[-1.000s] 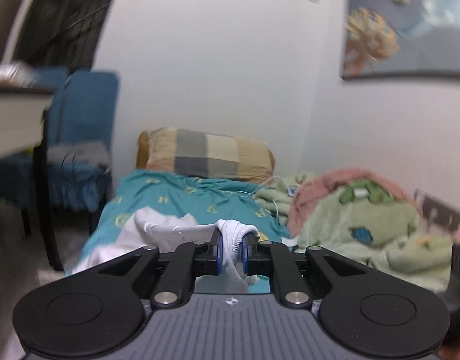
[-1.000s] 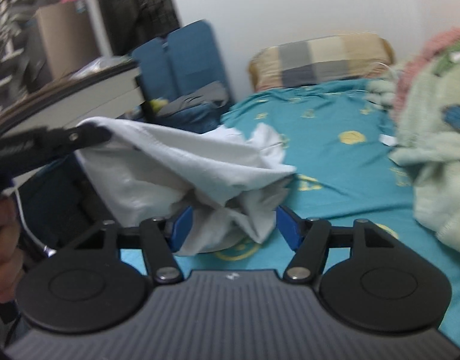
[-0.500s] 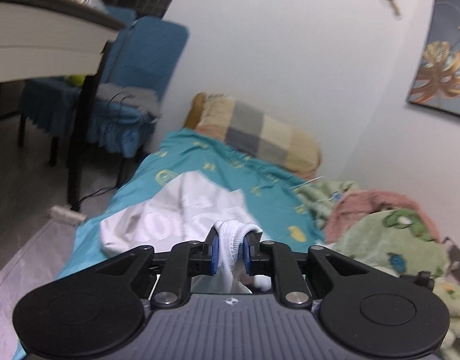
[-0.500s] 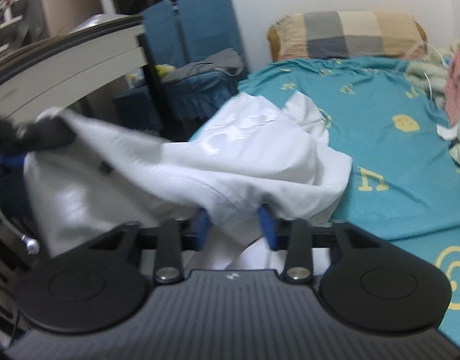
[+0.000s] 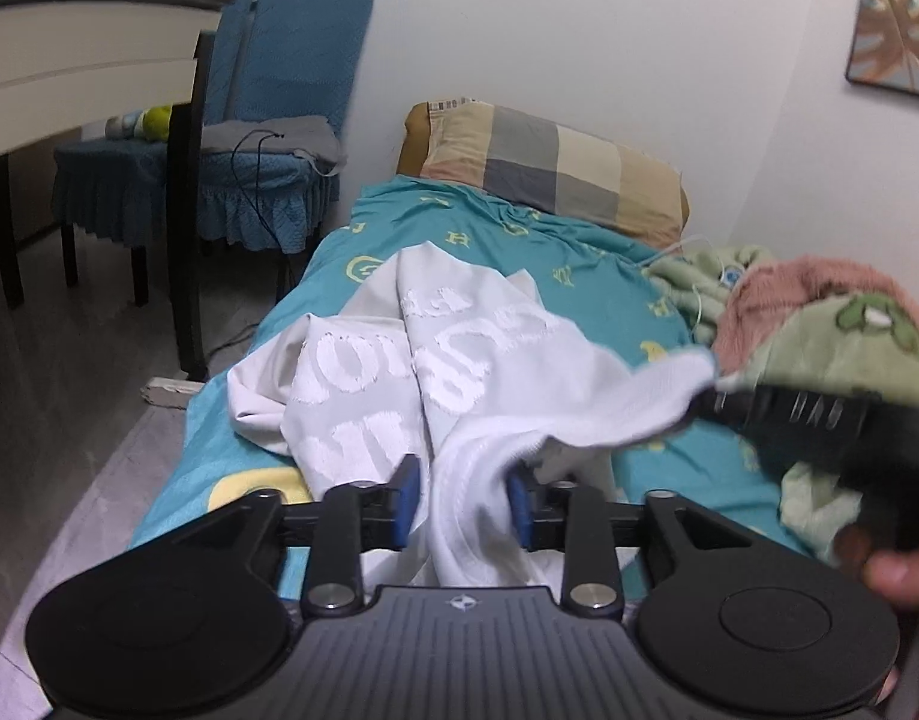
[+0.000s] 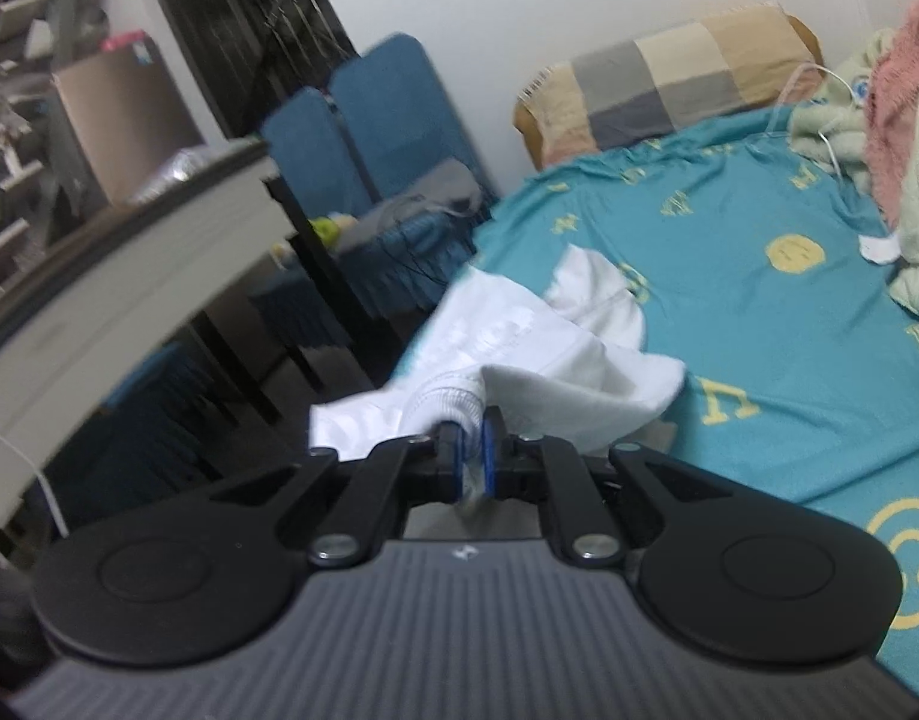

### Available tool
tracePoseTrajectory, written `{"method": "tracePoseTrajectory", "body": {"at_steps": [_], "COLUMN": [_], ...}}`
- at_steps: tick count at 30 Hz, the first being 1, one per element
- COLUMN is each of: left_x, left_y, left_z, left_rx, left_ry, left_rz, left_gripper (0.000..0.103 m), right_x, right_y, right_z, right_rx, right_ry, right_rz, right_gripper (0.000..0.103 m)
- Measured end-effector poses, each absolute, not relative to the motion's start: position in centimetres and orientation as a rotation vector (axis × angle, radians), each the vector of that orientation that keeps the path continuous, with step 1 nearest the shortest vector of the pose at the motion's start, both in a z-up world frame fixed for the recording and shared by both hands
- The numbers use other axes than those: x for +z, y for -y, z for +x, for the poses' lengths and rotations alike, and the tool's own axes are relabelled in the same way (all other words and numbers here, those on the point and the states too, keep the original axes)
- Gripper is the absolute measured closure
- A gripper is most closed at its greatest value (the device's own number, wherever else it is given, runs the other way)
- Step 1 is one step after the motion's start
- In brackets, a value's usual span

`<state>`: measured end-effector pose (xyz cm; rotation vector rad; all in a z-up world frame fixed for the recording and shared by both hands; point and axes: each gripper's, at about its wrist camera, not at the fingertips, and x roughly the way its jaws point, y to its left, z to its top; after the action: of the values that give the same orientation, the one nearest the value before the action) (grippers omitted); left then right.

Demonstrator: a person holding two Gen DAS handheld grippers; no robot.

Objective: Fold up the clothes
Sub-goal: 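Lift the T-shirt with both grippers and shake it out above the bed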

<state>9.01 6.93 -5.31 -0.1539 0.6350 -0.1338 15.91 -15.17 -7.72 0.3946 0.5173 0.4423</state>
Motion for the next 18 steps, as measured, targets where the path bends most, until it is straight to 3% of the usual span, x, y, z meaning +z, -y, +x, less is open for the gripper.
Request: {"method": "tracePoseTrajectory", "body": {"at_steps": [3, 9, 14, 18], "left_x": [-5.3, -4.7, -5.4, -7.1], "left_y": [-5.5, -2.2, -0.7, -0.2], "left_z": [7.8, 5.6, 5.3, 5.5], "left_rx": [-0.138, -0.120, 0.014, 0.112], "left_ry": [-0.626, -0.533, -0.507, -0.588], "left_rz": [-0.103, -0.080, -0.274, -0.314], "left_gripper": [0.042, 0.027, 0.023, 0.025], "right_x": [-6.4, -4.2, -3.2, -3.0], "right_y": [15.6, 16.7, 17.6, 18.5], "right_z": [14.9, 13.4, 12.6, 12.3], "right_rx": [0.482, 0.533, 0.551, 0.515], "right_ry": [-0.476, -0.412, -0.373, -0.347], "right_rz": [0.417, 0.464, 0.488, 0.513], "right_gripper": [0.094, 0.094, 0.094, 0.094]}}
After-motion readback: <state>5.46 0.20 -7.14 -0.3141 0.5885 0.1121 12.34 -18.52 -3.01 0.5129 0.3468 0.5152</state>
